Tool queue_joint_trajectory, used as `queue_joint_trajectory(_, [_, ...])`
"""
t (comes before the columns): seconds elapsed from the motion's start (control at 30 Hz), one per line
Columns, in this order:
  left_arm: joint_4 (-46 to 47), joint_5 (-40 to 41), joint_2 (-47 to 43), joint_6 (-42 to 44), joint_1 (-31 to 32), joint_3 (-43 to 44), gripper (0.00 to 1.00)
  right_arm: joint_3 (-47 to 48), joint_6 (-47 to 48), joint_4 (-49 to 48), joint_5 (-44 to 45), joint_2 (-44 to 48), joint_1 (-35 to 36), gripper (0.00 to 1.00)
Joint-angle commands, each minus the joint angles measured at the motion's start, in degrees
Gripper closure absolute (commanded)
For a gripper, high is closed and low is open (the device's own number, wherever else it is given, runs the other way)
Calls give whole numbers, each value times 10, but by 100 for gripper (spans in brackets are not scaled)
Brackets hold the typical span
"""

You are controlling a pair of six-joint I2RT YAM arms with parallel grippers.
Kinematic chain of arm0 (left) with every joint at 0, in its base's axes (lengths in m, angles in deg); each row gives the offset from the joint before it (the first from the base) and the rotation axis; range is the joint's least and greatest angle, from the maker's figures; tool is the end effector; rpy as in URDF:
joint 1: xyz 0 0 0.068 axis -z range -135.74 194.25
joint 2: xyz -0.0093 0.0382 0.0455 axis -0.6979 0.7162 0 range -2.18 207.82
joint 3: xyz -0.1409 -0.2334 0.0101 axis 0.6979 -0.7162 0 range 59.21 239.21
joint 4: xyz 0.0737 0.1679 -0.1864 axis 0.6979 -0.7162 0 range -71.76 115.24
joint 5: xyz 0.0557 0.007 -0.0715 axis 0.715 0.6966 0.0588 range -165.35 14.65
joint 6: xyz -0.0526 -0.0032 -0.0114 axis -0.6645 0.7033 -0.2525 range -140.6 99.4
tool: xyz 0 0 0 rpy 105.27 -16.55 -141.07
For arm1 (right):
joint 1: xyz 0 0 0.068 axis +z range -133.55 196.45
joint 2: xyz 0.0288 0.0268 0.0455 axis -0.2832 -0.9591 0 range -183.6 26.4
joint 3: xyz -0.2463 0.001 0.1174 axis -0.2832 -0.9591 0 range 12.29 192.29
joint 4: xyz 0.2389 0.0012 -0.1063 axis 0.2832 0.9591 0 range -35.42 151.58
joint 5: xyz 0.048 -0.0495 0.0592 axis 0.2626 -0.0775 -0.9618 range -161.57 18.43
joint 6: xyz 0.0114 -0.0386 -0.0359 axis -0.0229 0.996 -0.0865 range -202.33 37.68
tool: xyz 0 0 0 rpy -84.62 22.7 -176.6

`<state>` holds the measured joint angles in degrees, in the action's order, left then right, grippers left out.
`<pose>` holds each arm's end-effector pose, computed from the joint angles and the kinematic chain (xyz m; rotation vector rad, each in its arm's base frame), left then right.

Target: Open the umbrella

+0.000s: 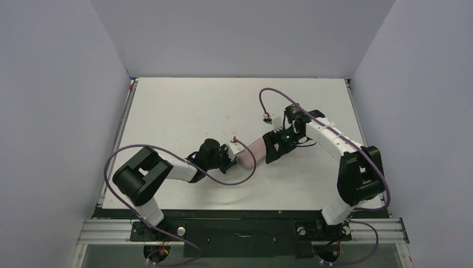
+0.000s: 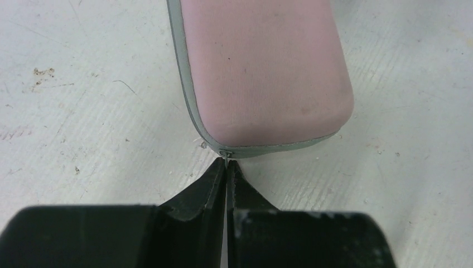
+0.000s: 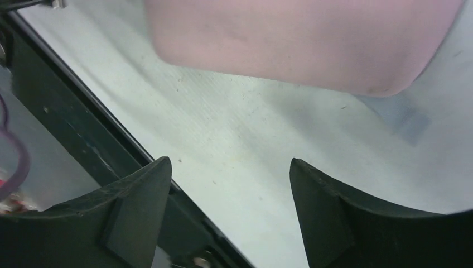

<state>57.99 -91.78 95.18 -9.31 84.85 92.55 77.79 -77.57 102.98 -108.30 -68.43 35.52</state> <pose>0.2269 -0.2078 0.1252 1.0948 1.8520 -0.6045 0.2833 0.1204 0.2087 -0.6886 2.7711 0.9781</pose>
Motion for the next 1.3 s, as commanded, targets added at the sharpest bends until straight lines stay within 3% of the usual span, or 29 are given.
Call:
queue_joint_trajectory(0.0, [3,-32,11,45,-6,26,100,73,329,98,-26,79,-20,26])
queue_joint_trajectory(0.17, [11,-50,22,86,-7,27,100,17,636,16,-41,119,-33,20])
queue_joint_trajectory(0.27, [15,-51,29,103,-6,29,100,18,713,-23,-65,85,-34,17])
queue_joint_trajectory(0.5, [11,-48,40,125,-6,42,100,98,868,35,-92,-23,-5,16])
queue_joint_trajectory(0.8, [8,-46,38,132,-6,46,100,183,917,109,-60,-133,25,19])
queue_joint_trajectory(1.03, [15,-40,17,126,7,24,100,262,886,168,0,-182,36,45])
queue_joint_trajectory(1.27, [33,-33,3,121,24,5,100,298,851,230,26,-208,44,56])
